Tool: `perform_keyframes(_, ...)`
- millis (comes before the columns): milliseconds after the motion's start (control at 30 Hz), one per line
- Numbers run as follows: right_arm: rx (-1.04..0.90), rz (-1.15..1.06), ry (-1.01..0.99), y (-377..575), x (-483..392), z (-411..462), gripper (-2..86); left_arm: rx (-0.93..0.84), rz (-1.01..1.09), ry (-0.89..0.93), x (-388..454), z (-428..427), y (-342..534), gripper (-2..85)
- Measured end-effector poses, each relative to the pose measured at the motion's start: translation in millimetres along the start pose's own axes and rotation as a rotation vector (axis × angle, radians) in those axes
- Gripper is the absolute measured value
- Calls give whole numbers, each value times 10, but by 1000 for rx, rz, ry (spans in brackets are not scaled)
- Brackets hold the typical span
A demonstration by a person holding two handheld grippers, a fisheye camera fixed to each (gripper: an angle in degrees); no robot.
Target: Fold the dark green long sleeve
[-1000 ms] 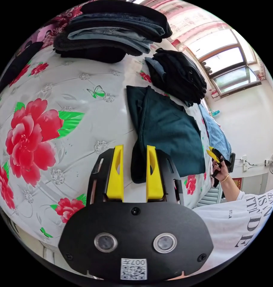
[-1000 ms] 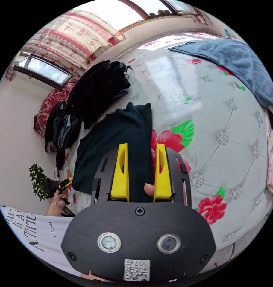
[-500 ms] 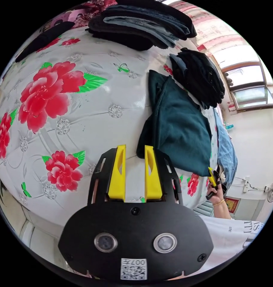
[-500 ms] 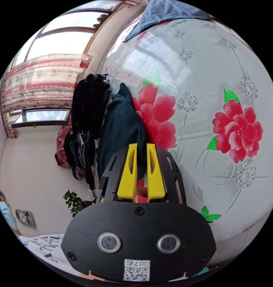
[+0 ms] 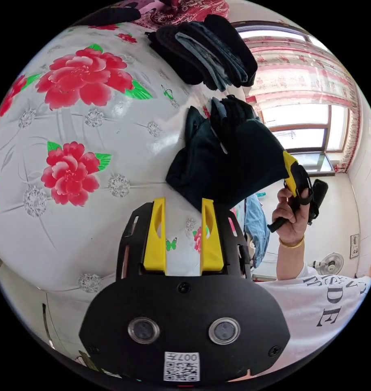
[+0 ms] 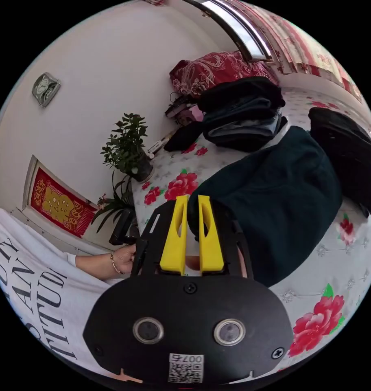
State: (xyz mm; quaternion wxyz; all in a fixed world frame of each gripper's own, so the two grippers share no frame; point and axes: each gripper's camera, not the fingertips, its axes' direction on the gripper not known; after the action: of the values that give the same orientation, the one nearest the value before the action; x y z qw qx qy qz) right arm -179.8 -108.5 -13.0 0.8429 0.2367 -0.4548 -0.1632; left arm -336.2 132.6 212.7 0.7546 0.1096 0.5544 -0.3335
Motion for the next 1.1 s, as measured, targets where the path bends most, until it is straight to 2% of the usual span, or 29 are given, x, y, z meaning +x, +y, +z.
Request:
perform_keyframes(67,-79,69,-109,81,89,444,73,0,-33,49,-142,-6,-3,136)
perform_keyframes(133,-95,144,-124,157,328,530,83,-18,-34,65,-202,9,-38,144)
perform_keyframes(367,94,523,50,294,2045,-335,122,-88,-48,169,-348,261,-328,173)
perform_keyframes(467,108,673,16,303,2743,-498,134,-99,-76,207,-392,360,-516,177)
perform_keyframes(633,121,770,-43,250,3360,-420,126,-147,-89,189,-359,475,-770,173)
perform_keyframes(700,159,776,-46,243,3447,-413,113,-172,-103,164,-383,535,-850,149)
perform_keyframes(800,138,765,-198,177,3536,-252,88,-194,-79,105,-370,635,-966,92)
perform_keyframes(900,112,724,-119,119,3416,-330,59,-196,-32,168,-299,650,-1060,63)
perform_keyframes(1033,293,678,-272,361,2981,-907,26,-133,70,253,37,325,-1127,54)
perform_keyframes(1100,319,675,-317,519,2736,-1137,17,-125,125,272,261,202,-1206,53)
